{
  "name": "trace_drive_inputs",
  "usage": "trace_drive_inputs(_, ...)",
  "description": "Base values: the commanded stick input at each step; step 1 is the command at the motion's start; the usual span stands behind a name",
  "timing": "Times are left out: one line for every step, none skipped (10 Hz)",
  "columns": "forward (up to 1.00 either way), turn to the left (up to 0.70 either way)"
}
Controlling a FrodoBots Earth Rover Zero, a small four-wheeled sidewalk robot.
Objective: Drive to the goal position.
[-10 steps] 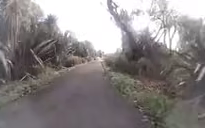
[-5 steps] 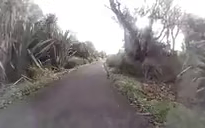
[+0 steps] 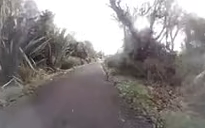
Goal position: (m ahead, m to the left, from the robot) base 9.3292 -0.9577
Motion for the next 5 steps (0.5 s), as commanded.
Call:
trace_drive_inputs(0.70, 0.00)
trace_drive_inputs(0.70, 0.00)
trace_drive_inputs(0.70, 0.00)
trace_drive_inputs(0.70, 0.00)
trace_drive_inputs(0.70, 0.00)
